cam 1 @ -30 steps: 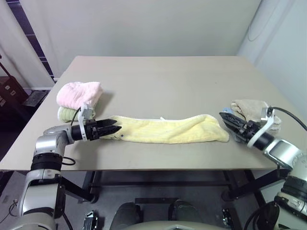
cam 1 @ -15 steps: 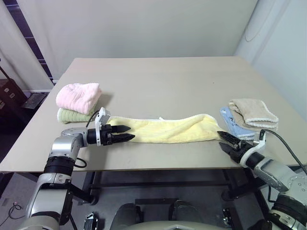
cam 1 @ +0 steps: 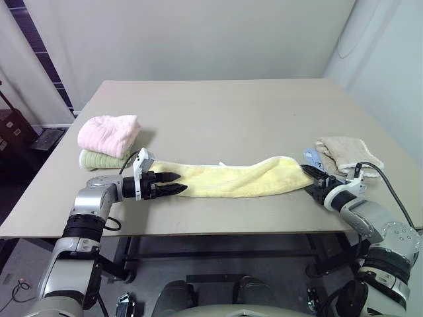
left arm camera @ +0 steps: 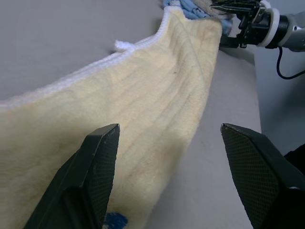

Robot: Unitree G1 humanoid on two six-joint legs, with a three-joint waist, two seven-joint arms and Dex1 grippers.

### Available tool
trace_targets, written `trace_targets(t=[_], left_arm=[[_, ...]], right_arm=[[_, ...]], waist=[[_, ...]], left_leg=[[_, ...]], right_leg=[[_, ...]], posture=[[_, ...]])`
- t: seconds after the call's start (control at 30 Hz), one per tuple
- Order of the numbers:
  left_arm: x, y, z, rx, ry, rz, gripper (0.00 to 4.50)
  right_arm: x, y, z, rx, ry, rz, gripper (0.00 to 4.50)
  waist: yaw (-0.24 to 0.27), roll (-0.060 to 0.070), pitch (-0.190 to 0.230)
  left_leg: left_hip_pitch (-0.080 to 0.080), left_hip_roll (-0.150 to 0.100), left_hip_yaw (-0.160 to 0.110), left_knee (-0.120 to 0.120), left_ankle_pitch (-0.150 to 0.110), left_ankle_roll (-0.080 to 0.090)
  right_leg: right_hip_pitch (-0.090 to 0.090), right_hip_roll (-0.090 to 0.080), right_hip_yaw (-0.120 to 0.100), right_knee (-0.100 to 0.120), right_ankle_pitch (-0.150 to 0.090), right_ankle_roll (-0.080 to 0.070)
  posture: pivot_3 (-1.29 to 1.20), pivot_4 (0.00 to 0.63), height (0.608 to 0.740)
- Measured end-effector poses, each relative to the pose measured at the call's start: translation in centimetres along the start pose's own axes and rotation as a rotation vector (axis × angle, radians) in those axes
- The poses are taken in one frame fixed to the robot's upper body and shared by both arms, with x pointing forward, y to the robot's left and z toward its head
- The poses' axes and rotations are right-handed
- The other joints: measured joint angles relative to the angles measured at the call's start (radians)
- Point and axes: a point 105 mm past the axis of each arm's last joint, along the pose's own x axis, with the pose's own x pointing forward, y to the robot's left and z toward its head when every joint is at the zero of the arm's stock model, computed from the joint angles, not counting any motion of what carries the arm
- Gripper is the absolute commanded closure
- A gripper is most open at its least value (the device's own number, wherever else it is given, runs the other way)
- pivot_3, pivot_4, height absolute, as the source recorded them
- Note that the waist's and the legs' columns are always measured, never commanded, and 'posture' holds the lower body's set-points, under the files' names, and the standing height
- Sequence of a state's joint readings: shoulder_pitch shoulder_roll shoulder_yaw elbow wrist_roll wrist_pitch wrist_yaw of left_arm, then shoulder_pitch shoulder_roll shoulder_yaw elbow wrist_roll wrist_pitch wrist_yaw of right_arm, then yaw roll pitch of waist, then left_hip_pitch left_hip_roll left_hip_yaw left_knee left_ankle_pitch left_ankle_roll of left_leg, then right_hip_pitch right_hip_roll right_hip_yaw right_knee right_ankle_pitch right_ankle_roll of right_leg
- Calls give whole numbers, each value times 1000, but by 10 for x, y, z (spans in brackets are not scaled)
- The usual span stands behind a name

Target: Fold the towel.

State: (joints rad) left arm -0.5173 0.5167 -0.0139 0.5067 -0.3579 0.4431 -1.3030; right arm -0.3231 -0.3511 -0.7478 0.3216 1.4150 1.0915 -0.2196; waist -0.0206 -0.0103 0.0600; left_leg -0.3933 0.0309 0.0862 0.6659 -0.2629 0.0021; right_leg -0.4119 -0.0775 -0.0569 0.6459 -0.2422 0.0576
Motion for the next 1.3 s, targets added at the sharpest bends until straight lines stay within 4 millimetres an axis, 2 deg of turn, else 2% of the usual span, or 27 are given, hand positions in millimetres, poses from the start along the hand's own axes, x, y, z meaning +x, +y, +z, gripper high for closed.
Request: trace_targets(t=[0.23,0.47,0.63,0.73,0.83,0.97,1.1,1.17,1.23,1.3], left_arm=[[-1,3,2,-10,-19,27,893],[-7,8,11,-21,-53,57,893],[-4,11,23,-4,-84,74,893],[-3,12,24,-7,-90,76,893],[1,11,22,-15,-95,72,893],[2,12,21,-18,-95,75,893],[2,13,20,-14,-93,81,893],[4,14,20,-17,-96,79,893],[10,12,21,-15,-94,63,893],[11,11,21,-15,-90,59,893]], right_arm=[[0,-2,-5,-54,9,-14,4469],[-17,-2,3,-122,-49,-30,4469],[-23,30,8,-272,-88,0,4469],[-23,56,0,-443,-61,33,4469],[-23,88,-24,-604,19,130,4469],[-21,109,-62,-732,149,230,4469],[-11,117,-98,-779,272,286,4469],[0,118,-122,-793,334,310,4469],[10,112,-146,-790,409,308,4469],[20,101,-161,-780,459,279,4469]], waist=[[1,0,0],[3,1,0],[1,1,0],[1,1,1],[3,1,1],[3,1,1],[4,1,1],[3,1,1],[4,1,1],[6,1,0]], left_leg=[[0,0,0,0,0,0],[-1,0,0,0,0,0],[-1,0,0,0,0,0],[-1,0,0,-1,0,0],[-2,0,-1,-2,0,0],[-3,0,-1,-2,-1,1],[-6,0,-1,-2,-1,2],[-6,0,-1,-2,-1,2],[-10,0,-1,-2,-1,2],[-16,0,-1,-1,-1,3]], right_leg=[[0,0,0,-1,0,0],[0,-1,0,-2,-2,-3],[0,-1,0,-2,-2,-3],[-1,-1,0,-3,-2,-3],[-1,-1,0,-4,-2,-3],[-1,-1,0,-7,-2,-3],[-1,-1,-1,-9,-1,-3],[-2,0,-1,-10,-1,-2],[-5,0,-1,-10,1,1],[-11,0,-1,-10,3,4]], posture=[[0,0,740],[0,0,740],[0,0,740],[0,0,740],[0,0,740],[0,0,740],[0,0,740],[0,0,740],[0,0,740],[0,0,740]])
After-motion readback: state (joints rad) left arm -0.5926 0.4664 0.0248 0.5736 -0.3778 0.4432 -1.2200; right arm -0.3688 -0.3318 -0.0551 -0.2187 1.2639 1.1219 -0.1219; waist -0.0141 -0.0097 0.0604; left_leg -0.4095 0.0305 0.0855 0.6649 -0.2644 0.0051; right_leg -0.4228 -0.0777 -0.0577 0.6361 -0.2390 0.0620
